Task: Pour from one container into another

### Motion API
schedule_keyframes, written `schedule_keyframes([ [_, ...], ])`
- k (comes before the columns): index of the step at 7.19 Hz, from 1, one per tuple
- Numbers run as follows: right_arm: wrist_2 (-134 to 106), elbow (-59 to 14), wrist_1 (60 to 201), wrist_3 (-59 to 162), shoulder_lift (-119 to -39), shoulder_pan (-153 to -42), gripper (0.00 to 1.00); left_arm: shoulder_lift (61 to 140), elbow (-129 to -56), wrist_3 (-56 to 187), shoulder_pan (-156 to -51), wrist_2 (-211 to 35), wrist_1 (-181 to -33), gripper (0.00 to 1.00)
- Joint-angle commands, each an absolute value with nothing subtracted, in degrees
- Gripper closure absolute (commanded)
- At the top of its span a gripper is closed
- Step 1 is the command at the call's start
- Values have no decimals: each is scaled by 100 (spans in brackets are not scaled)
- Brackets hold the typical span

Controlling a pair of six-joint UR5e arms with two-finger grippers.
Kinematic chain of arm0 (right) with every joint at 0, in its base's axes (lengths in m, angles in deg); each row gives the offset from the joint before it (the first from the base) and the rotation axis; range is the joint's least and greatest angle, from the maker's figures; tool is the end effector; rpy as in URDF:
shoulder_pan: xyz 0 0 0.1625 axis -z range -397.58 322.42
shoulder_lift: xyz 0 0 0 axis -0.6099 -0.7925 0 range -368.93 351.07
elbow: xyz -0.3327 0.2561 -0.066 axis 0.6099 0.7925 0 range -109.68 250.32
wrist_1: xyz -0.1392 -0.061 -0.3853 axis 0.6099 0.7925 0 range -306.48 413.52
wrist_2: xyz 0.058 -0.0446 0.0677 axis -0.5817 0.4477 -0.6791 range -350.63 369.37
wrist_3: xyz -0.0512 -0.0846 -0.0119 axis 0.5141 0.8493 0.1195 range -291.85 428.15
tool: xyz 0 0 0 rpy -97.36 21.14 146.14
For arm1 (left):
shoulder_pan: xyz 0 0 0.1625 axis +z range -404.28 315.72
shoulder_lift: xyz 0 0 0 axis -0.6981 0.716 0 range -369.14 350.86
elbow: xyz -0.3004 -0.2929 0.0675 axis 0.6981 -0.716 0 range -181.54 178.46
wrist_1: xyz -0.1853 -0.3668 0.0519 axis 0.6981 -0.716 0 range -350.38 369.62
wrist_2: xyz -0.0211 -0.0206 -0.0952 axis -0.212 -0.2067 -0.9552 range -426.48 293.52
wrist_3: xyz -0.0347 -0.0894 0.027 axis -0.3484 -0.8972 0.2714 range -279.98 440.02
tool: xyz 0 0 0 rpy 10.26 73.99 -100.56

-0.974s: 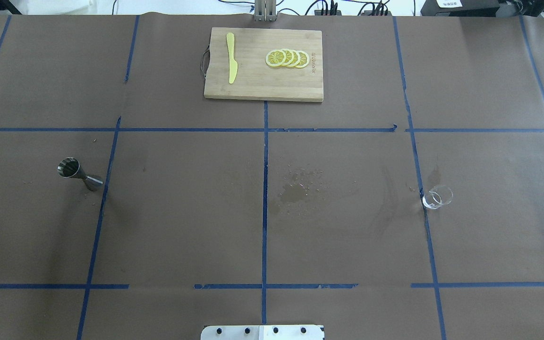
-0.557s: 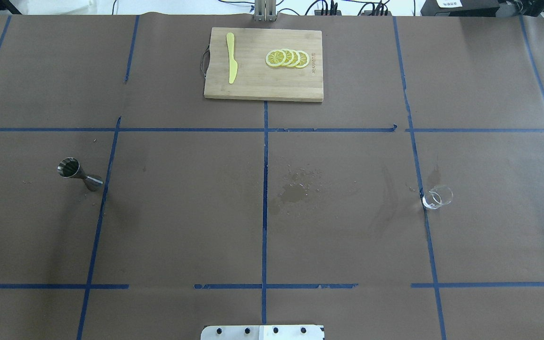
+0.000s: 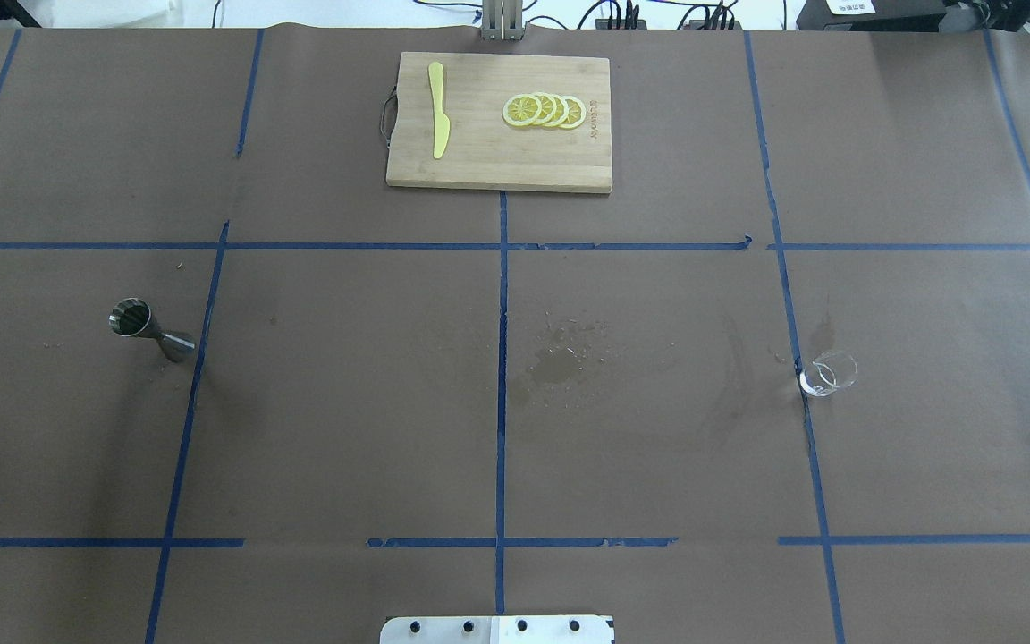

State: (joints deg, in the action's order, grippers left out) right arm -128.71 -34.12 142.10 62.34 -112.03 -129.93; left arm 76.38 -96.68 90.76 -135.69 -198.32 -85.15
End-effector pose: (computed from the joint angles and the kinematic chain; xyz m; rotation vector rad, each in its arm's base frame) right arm 0.0753 -0.3958 0.6289 0.0202 -0.8404 0.1136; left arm -0.0783 -0.4635 0.6461 0.1677 0.7172 0.1899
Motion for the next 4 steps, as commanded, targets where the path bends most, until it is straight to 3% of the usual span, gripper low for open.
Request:
schedule_keyframes([
  [1,-12871,-3418,14202,6235,-11203,-12987,0,7646,-9647,9092,-13568,-19831,-8521,0],
  [4,-12897,-3409,14193,6235,-11212,-12995,0,7646,-9629,9092,-13568,-19831,-8530,0],
])
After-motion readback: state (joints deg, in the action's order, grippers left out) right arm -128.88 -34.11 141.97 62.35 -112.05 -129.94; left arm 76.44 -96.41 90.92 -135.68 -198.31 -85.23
